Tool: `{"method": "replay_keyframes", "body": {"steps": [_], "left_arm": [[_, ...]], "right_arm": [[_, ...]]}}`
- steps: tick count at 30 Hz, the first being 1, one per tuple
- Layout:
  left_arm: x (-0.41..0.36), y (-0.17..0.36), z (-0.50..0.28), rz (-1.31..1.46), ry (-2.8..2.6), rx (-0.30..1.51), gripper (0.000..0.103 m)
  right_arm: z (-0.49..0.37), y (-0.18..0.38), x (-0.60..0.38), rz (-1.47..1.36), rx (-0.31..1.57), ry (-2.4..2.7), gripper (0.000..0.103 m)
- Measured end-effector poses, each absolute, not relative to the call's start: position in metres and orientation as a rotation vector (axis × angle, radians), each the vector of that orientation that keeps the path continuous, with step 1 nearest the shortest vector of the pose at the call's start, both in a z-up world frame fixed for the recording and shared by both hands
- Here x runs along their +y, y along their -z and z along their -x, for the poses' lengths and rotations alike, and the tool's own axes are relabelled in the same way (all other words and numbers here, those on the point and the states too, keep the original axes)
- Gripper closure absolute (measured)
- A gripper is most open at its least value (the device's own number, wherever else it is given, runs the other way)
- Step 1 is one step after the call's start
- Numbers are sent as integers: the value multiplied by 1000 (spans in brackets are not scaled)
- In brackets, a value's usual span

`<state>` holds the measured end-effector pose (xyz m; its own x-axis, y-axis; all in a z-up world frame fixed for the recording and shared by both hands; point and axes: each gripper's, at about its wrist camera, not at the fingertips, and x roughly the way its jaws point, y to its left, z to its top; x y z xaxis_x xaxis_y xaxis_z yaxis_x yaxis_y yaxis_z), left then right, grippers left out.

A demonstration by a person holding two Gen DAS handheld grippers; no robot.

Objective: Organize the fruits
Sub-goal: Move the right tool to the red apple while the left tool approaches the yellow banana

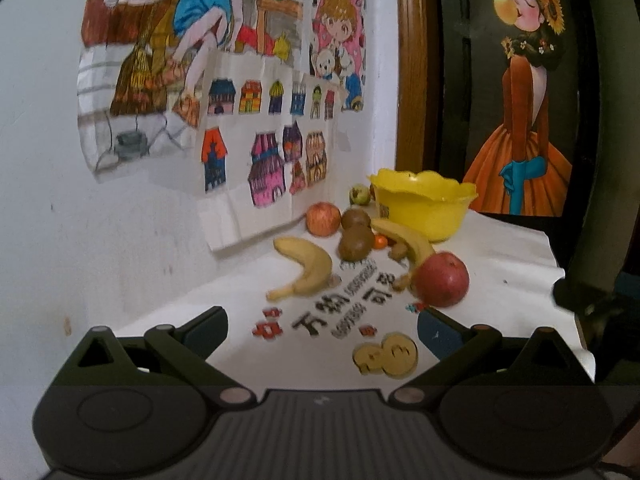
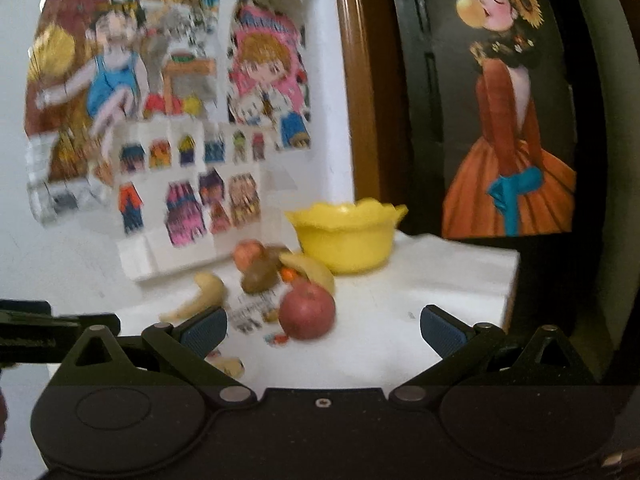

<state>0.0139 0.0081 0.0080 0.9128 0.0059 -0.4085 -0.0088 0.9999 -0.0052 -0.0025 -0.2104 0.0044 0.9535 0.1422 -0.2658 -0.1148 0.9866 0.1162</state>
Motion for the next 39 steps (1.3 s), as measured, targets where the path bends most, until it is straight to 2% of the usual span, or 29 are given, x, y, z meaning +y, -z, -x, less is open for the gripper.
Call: {"method": "replay_keyframes", "body": {"steps": [13,22,27,39], "left_arm": [[38,-31,-82,-50,31,405,0],[35,-41,-149,-156,103,499,0],[34,-55,-168,-165,118,491,0],[29,-1,-224,-189,151,602,0]], "right_arm": [[-58,-30,-219,32,326,-360,1],[-138,-37,-197,151,536,-463,1],[-166,-51,-196,112,510,-451,1],[-203,2,-196,84,631,-420,1]]}}
